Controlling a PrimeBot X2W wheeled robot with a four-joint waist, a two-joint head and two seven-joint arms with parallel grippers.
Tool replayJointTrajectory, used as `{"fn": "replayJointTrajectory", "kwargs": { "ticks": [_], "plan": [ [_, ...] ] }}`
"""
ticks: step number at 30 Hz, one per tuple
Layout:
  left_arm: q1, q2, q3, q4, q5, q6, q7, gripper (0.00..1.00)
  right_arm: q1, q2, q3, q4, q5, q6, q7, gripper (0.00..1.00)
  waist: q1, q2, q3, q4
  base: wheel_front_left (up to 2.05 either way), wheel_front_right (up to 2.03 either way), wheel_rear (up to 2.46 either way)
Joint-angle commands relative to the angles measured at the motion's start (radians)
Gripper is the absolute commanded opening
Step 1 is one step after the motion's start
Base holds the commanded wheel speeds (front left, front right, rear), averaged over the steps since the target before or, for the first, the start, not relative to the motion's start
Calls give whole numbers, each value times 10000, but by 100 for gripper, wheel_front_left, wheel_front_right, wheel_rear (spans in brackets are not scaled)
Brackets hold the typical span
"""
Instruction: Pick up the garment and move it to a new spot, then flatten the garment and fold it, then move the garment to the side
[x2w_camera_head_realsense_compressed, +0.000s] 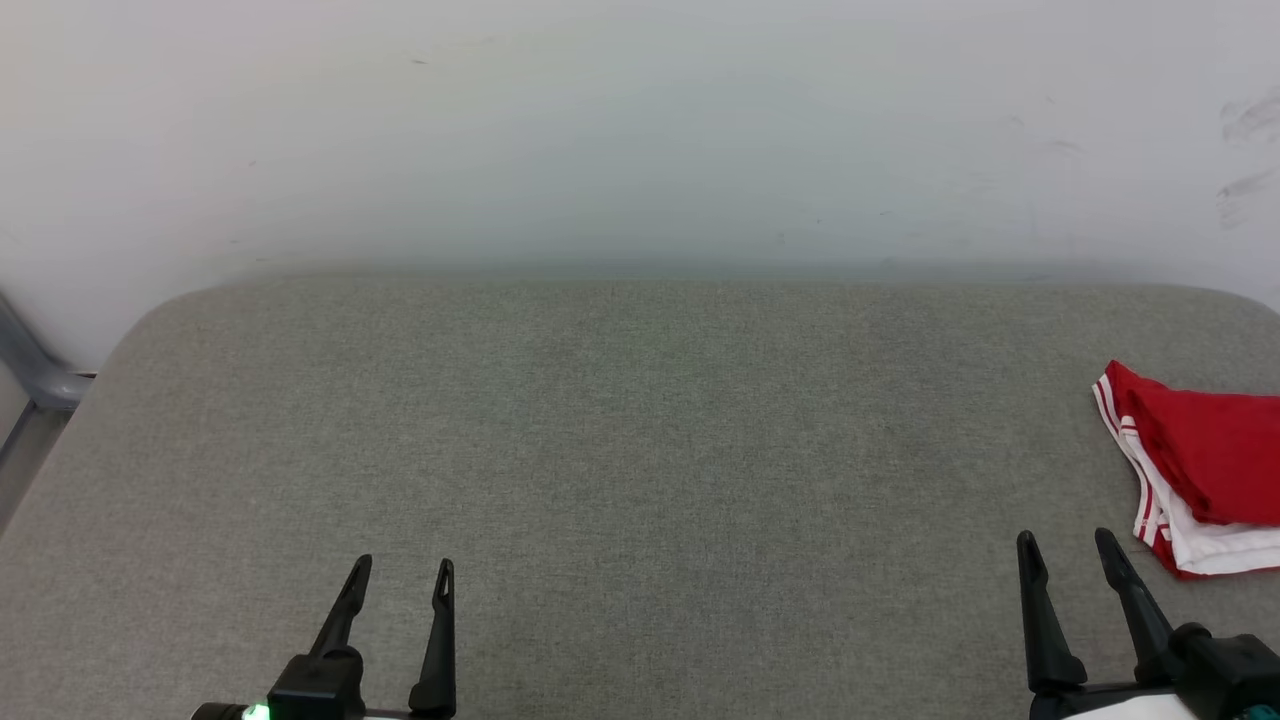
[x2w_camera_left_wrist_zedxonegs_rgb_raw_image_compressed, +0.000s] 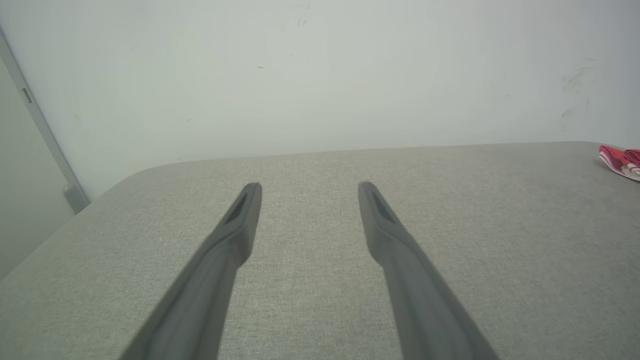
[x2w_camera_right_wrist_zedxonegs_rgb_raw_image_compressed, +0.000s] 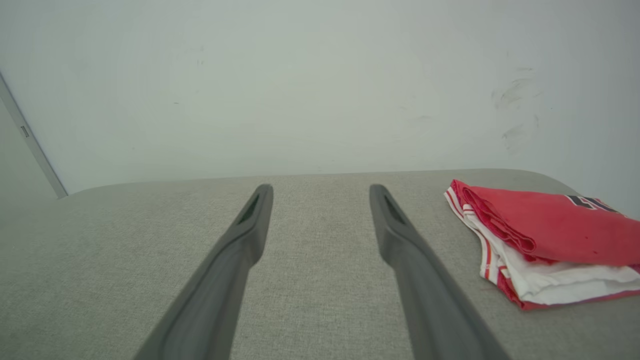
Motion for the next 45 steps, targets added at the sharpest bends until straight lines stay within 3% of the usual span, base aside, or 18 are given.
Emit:
{"fn": "replayJointTrajectory", "kwargs": {
  "ticks": [1,6,7,12,45],
  "plan": [
    [55,-1,38,11,-13,-37,-21,100,138,51,1,-45,14,-9,-23,100,0,0,-4,-4,0,0,0],
    [11,-47,106,88,10,-78,-21,100,127,53,43,61,118,-9,-24,100,0,0,-36,-32,0,0,0],
    [-1,-48,73,84,7,-75,0,0,39,4,37,62,39,0,0,0,0,0,-39,-34,0,0,0],
    [95,-103,47,491,-160,-89,64,0,93,6,44,454,189,2,44,0,0,0,-38,-39,0,0,0],
    [-962,-236,843,1056,-6205,-612,1538,0,-917,-28,-146,1007,5927,0,1483,0,0,0,137,-112,0,0,0]
  ]
}}
